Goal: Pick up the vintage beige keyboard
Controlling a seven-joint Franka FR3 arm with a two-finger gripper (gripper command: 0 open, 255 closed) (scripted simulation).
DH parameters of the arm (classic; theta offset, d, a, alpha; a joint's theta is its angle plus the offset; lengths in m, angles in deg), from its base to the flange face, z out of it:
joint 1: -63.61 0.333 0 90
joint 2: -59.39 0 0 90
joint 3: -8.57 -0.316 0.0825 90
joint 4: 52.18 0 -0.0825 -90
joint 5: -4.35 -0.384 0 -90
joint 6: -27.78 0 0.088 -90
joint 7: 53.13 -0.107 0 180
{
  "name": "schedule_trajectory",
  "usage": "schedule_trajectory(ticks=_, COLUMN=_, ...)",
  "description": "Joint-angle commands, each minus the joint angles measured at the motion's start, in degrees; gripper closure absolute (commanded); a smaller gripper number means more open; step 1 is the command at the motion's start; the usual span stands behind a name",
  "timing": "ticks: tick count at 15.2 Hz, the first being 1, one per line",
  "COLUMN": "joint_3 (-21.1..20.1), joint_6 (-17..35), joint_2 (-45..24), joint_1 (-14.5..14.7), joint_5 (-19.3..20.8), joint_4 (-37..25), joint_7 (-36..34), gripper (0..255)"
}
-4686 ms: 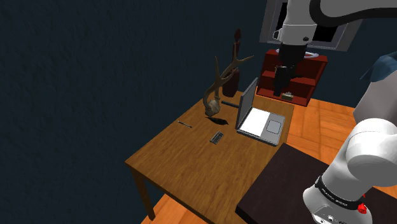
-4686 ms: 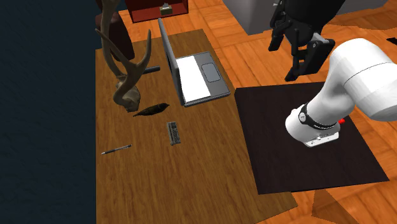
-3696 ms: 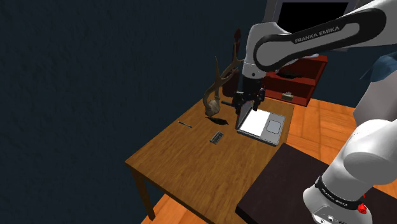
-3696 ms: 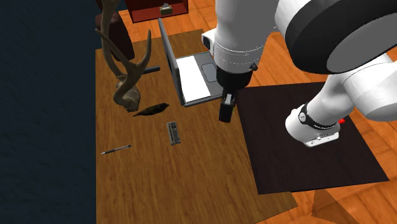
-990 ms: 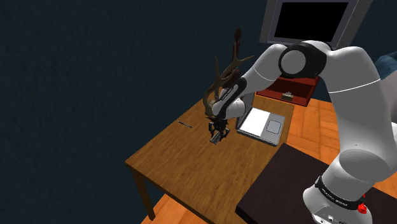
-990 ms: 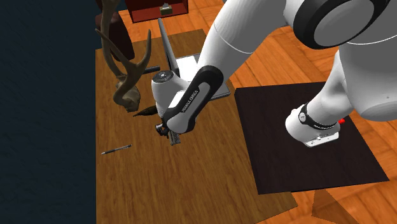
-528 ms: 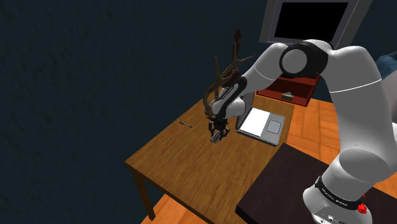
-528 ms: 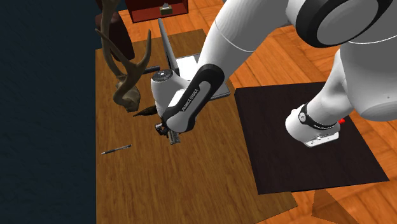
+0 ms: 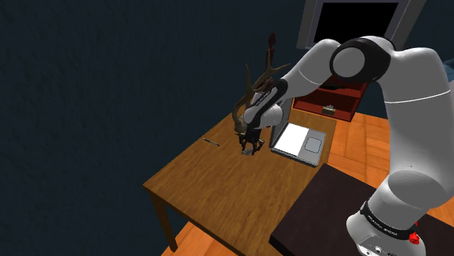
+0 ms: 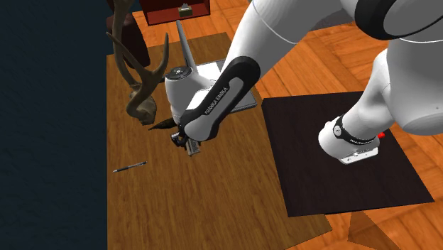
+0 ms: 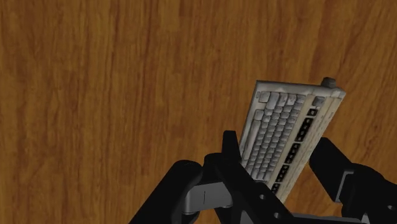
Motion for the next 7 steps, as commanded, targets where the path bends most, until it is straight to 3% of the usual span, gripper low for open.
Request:
schedule_trajectory(ticks=1, joint_3=0.1, joint_6=-1.0, joint_2=1.4, joint_1=0.2, joint_5=0.2, joint_4=0.3, joint_7=-0.4, gripper=255)
schedule_trajectory(ticks=7, joint_3=0.4, joint_6=-3.3, joint_2=4.2, joint_1=0.3, joint_5=0.6, joint_4=0.8, joint_7=-1.1, gripper=255)
